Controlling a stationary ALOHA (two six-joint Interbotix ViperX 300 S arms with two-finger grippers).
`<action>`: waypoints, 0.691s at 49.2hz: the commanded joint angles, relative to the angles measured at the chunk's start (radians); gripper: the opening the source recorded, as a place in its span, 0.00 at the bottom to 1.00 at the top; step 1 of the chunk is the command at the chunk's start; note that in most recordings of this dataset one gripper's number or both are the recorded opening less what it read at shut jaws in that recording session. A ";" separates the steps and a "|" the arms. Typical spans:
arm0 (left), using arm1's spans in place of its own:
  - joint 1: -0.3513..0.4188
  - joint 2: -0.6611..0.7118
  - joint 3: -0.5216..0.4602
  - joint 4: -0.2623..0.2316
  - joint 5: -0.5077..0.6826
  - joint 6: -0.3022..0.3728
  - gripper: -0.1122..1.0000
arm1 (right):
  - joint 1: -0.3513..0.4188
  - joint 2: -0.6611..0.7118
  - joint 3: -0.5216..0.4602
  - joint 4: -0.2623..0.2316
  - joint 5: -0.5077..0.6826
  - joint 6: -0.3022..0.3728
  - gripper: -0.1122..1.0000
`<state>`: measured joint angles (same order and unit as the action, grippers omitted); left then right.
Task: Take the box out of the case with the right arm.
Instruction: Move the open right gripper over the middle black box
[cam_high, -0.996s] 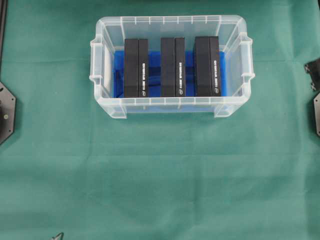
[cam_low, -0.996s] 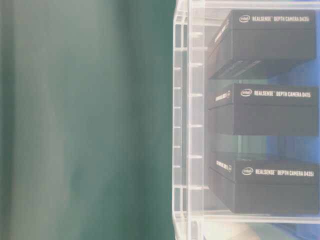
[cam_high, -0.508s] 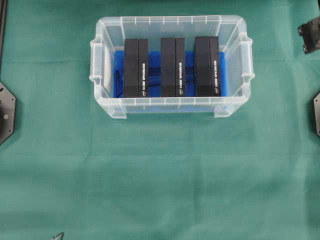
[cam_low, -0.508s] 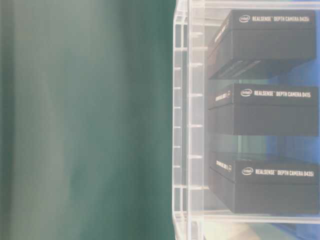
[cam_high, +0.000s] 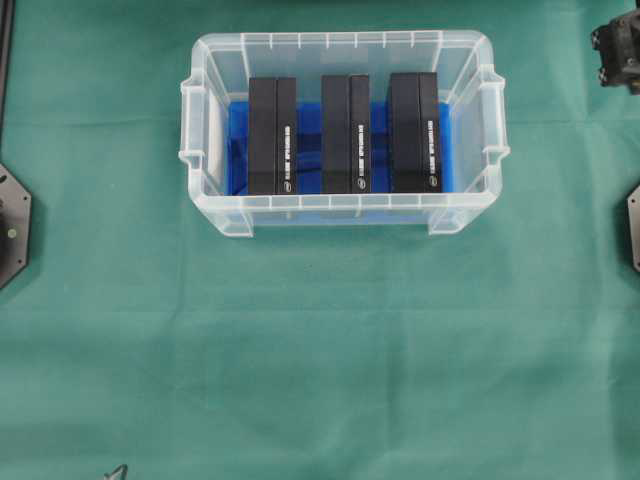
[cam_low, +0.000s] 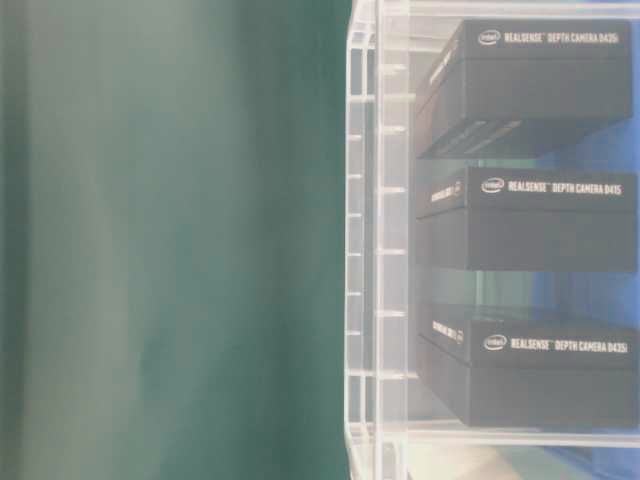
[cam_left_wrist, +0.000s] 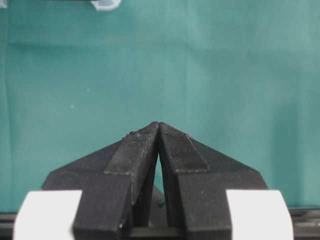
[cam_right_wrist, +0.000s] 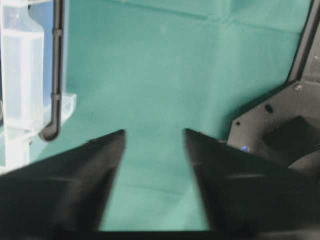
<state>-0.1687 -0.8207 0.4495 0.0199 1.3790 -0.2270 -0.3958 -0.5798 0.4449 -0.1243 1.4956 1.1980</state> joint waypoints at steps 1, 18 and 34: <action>-0.003 0.006 -0.026 0.003 -0.002 -0.005 0.12 | -0.003 0.008 -0.011 -0.006 -0.003 0.008 0.77; -0.003 0.006 -0.026 0.003 -0.002 -0.011 0.12 | -0.003 0.021 -0.005 -0.014 -0.005 0.008 0.94; -0.003 0.005 -0.025 0.014 0.005 -0.002 0.12 | -0.003 0.015 0.002 -0.014 0.000 0.008 0.94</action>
<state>-0.1687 -0.8191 0.4495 0.0230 1.3821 -0.2316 -0.3958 -0.5568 0.4541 -0.1350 1.4972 1.2072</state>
